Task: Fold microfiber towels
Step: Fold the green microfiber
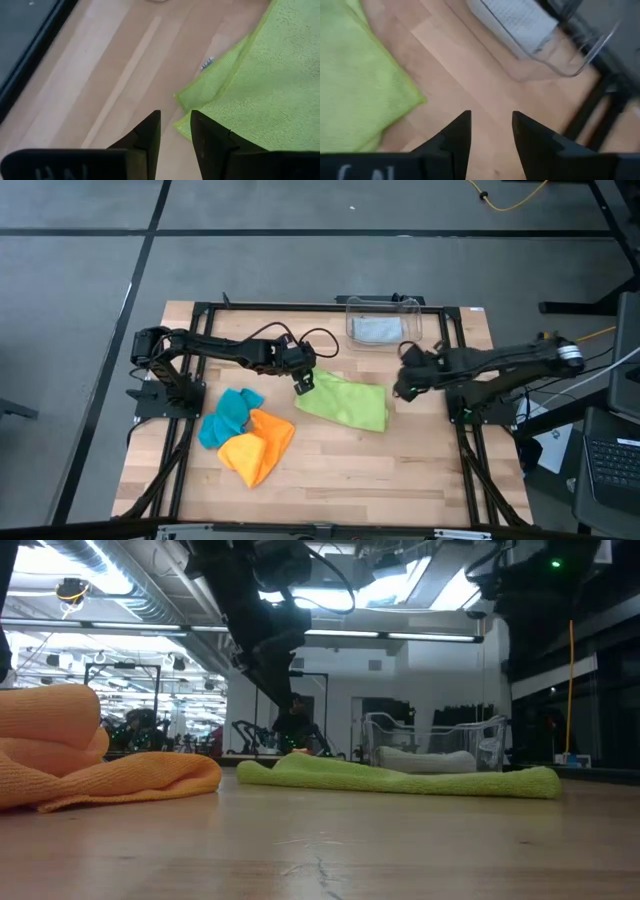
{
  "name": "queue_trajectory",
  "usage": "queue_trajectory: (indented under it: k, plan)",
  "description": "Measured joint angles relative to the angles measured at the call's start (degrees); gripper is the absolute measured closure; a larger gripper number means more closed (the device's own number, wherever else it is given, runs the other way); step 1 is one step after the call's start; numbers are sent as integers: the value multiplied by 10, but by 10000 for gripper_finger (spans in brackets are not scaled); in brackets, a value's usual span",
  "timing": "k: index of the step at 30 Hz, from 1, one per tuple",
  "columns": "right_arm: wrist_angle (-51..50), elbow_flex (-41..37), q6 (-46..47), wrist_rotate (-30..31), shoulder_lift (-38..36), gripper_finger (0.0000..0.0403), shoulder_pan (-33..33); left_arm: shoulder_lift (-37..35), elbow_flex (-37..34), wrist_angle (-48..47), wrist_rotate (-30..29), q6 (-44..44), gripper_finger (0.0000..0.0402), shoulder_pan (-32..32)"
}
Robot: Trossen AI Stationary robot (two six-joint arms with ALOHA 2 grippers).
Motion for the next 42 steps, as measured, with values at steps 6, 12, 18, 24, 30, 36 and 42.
queue_trajectory:
  k: [6, 12, 18, 24, 30, 36, 42]
  plan:
    - [212, -168, 7, -187, -150, 257, -39, 0, 0, 7, -8, -1, 302, 0]
    - [516, -333, -27, -334, -199, 257, -49, 0, 0, 19, -8, -1, 302, 0]
    - [683, -415, -61, -334, -197, 257, -49, 0, 0, 30, -8, 0, 302, 0]
    - [702, -436, -77, -325, -198, 257, -49, 0, 0, 30, -8, 0, 302, 0]
    - [697, -436, -53, -283, -198, 257, -49, 0, 0, 34, -8, 0, 302, 0]
    - [623, -436, 33, -234, -192, 257, -49, 0, 0, 43, -8, 0, 302, 0]
    - [629, -436, 56, -234, -161, 257, -49, 0, 0, 57, -8, 0, 302, 0]
